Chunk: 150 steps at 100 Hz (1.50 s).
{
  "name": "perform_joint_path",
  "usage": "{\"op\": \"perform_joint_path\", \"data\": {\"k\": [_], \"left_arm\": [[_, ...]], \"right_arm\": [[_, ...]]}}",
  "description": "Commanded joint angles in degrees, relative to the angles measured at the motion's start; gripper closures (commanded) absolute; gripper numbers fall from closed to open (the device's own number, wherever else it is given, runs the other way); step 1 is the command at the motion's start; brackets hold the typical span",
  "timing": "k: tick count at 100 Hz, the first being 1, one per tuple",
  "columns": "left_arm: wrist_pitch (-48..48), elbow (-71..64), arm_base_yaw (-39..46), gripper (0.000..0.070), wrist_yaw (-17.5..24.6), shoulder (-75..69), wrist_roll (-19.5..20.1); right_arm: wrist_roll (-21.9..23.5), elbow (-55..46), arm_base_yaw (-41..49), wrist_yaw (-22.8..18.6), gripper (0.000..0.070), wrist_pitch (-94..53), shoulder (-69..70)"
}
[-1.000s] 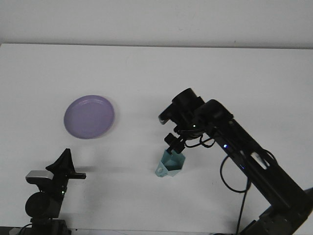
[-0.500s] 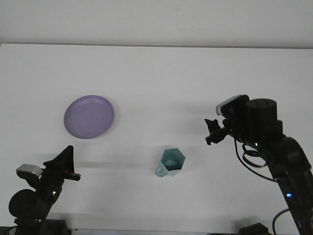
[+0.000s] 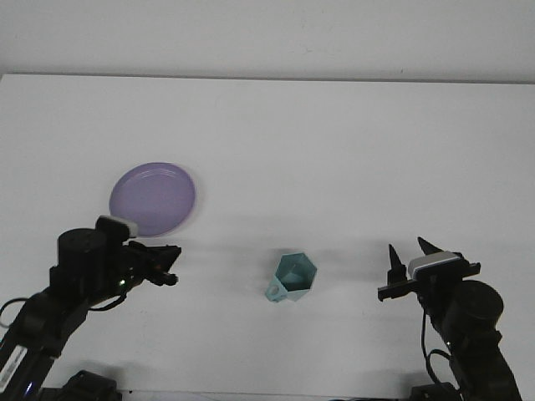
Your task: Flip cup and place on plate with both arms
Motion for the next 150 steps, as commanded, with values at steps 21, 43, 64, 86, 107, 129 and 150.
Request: {"op": "perform_joint_path", "data": {"k": [21,43,64,86,107,129,150], "left_arm": [[-11.0,16.6,-10.9,0.0219,0.5,21.1,3.9],[-15.5,29.3,-18.9,0.0220,0.5,35.3,5.1],[-15.4,35.2,-23.9,0.0219,0.4,44.8,5.3],[-13.7,36.2,-27.6,0.0218,0.2,51.3,5.3],[-11.7,36.2,-29.3,0.0194,-2.2,55.8,4.8],[-11.7,36.2,-29.3,0.0209,-2.8,58.9,5.1],[-10.8,36.2,-29.3,0.0684,-2.9,59.0,6.9]], "right_arm": [[1.4,-1.3,-0.1,1.5,0.0310,2.2,-5.2],[1.4,-1.3,-0.1,1.5,0.0310,3.1,-5.2],[1.4,-1.3,-0.1,1.5,0.0310,3.3,-5.2],[1.4,-1.3,-0.1,1.2,0.0310,3.5,-5.2],[1.4,-1.3,-0.1,1.1,0.0310,3.6,-5.2],[1.4,-1.3,-0.1,1.1,0.0310,3.6,-5.2],[1.4,-1.3,-0.1,1.1,0.0310,3.6,-5.2]]}}
